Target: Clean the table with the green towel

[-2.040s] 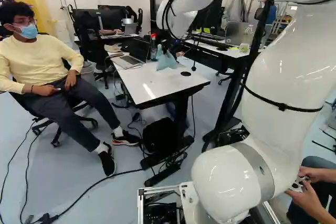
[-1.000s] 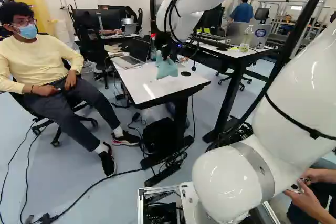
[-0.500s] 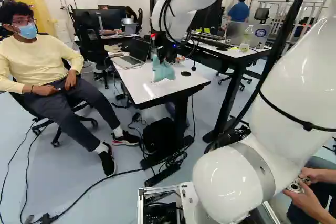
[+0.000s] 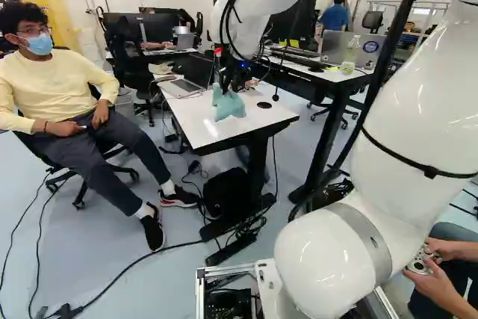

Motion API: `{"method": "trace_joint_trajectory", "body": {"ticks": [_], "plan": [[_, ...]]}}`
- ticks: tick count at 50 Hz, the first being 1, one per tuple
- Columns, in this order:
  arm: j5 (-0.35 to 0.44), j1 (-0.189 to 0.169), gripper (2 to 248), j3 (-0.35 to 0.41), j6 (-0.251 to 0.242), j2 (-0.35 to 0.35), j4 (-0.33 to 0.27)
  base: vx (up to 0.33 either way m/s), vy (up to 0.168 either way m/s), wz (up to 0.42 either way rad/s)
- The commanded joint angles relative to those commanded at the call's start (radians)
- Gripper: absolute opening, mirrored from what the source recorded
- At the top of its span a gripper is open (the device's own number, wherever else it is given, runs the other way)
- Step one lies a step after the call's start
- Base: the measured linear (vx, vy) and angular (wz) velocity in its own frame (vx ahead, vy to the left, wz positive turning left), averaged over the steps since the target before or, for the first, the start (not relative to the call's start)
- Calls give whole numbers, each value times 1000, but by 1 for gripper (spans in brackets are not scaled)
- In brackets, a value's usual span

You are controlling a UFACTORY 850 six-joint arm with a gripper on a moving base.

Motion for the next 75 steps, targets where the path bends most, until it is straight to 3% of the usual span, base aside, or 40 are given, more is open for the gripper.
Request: {"method": "trace_joint_trajectory", "body": {"ticks": [57,75], "plan": [[24,38,50,-245,0,-226,9,0,0,0],[44,54,50,-282,0,-268,16,0,0,0]]}}
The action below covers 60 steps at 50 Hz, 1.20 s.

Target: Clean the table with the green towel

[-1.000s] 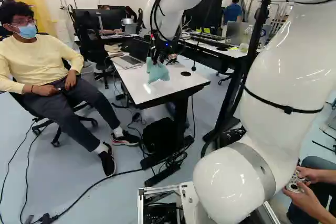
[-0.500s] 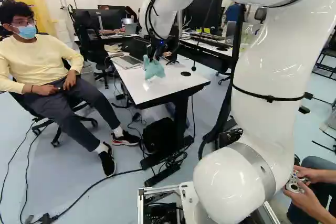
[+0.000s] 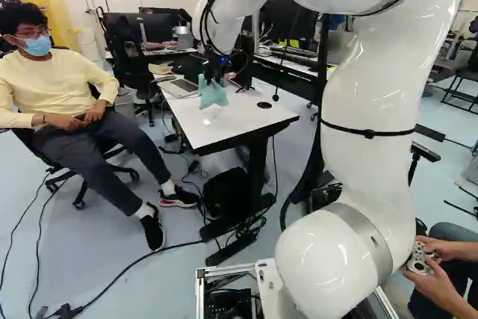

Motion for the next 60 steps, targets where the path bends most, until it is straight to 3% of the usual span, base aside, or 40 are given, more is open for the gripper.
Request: {"method": "trace_joint_trajectory", "body": {"ticks": [31,60], "plan": [[62,3,50,2,0,-63,0,0,0,0],[144,9,50,54,0,-81,0,0,0,0]]}}
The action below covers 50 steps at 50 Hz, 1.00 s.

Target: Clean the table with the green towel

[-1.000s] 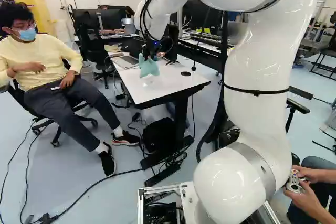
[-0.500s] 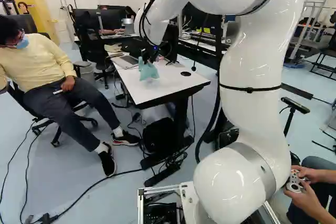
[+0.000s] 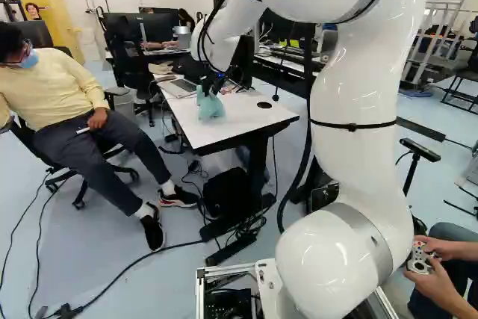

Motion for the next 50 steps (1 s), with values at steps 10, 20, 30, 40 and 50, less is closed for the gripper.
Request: {"method": "trace_joint_trajectory", "body": {"ticks": [10,20,30,40,50], "plan": [[34,-1,50,12,0,-11,0,0,0,0],[71,0,50,19,0,-26,0,0,0,0],[112,2,50,32,0,-37,0,0,0,0],[143,6,50,51,0,-42,0,0,0,0],[159,10,50,72,0,-45,0,0,0,0]]}}
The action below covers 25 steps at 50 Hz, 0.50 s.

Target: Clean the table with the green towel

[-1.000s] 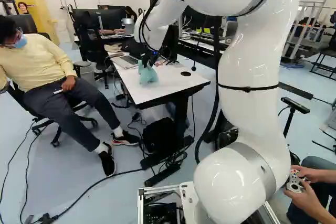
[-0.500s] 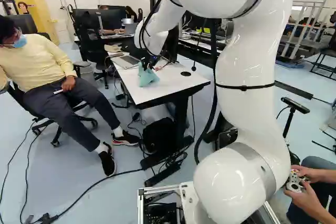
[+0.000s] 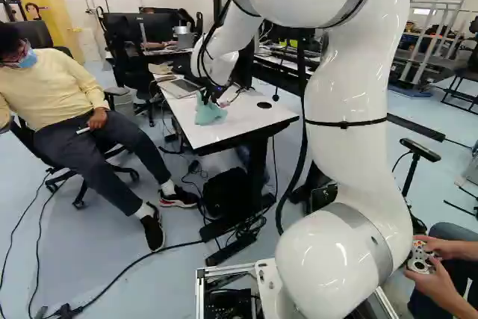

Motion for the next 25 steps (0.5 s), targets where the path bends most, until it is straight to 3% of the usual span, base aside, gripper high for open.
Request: {"method": "trace_joint_trajectory", "body": {"ticks": [25], "plan": [[6,2,50,11,0,3,0,0,0,0]]}}
